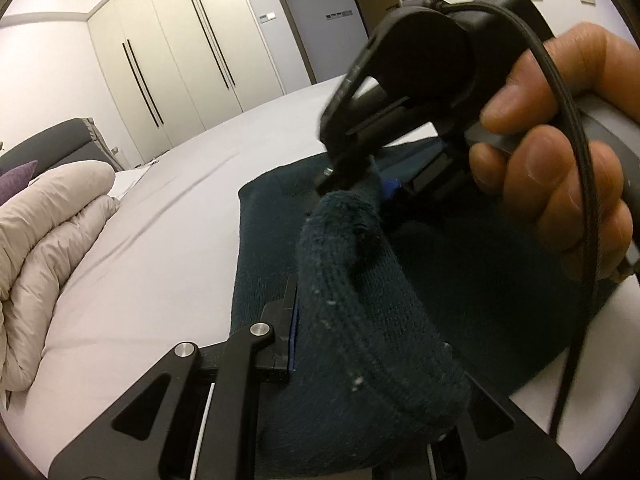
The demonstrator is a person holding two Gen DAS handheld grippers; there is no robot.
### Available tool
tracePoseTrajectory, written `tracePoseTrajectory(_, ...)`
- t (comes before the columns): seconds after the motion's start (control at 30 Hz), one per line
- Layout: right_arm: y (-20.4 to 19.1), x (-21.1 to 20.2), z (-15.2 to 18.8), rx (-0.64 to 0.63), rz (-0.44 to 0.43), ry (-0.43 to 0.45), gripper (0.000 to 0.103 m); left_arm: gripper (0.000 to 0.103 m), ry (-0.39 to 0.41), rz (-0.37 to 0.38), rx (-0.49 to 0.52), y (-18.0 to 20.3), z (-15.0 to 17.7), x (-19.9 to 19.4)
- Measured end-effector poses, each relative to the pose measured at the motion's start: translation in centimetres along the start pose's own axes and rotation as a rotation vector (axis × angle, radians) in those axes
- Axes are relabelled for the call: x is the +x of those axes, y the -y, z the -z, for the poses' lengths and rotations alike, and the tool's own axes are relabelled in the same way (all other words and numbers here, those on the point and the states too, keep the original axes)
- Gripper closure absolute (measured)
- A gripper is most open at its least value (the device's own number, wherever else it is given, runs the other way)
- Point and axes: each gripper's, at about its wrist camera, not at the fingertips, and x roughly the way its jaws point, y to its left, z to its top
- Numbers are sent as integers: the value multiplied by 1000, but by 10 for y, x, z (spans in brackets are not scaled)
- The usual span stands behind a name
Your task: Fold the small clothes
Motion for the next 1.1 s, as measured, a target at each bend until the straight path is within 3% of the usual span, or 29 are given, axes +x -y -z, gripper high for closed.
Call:
tracePoseTrajectory(0.3, 13, -25, 14, -34, 6, 81, 89, 92, -9, 0, 121, 31, -1, 2)
tracePoseTrajectory(0.63, 40, -100, 11, -55, 46, 160, 89, 92, 21, 112, 208, 91, -33, 0)
tracePoseTrajectory(0.87, 63, -171, -7, -78, 147, 211, 89, 92, 39, 216, 213, 143, -71, -2)
tracePoseTrajectory(1.1, 79, -212, -22, -114, 250, 219, 89, 91, 23, 293, 131, 181, -88, 7)
